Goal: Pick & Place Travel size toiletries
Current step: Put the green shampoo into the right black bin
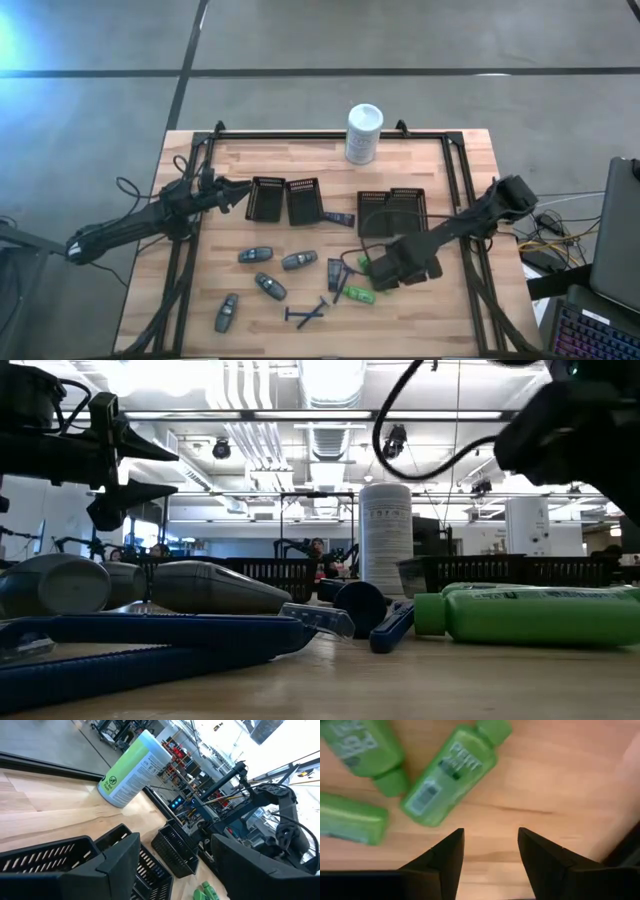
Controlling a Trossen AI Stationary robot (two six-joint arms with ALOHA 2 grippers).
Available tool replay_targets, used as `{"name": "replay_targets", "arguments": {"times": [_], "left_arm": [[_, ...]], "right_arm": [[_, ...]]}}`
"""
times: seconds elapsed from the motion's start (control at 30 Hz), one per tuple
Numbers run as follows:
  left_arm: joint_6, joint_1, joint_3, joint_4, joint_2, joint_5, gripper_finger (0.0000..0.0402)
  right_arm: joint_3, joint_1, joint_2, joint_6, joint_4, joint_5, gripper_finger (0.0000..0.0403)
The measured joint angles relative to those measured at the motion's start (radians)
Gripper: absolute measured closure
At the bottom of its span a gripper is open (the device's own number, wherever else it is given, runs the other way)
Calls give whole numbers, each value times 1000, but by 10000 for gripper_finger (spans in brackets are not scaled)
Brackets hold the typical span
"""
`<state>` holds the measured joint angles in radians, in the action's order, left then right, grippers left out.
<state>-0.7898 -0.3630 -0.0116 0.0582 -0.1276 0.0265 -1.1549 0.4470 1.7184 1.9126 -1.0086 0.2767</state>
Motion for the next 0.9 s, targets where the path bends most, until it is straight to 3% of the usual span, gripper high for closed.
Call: {"name": "replay_targets", "arguments": {"times": [0.2,0.4,0.63,0.77,0.9], "left_arm": [[0,0,0,0,0,0,152],[2,0,0,0,0,0,152],[1,0,0,0,0,1,152],[1,0,0,2,0,2,152],[1,0,1,2,0,1,152]], "right_arm": [[2,32,-28,339,17,-202,173],[39,49,16,459,72,-207,125],[75,42,97,468,189,-211,106],[89,41,124,467,203,-199,111],[101,41,109,437,227,-209,163]]}}
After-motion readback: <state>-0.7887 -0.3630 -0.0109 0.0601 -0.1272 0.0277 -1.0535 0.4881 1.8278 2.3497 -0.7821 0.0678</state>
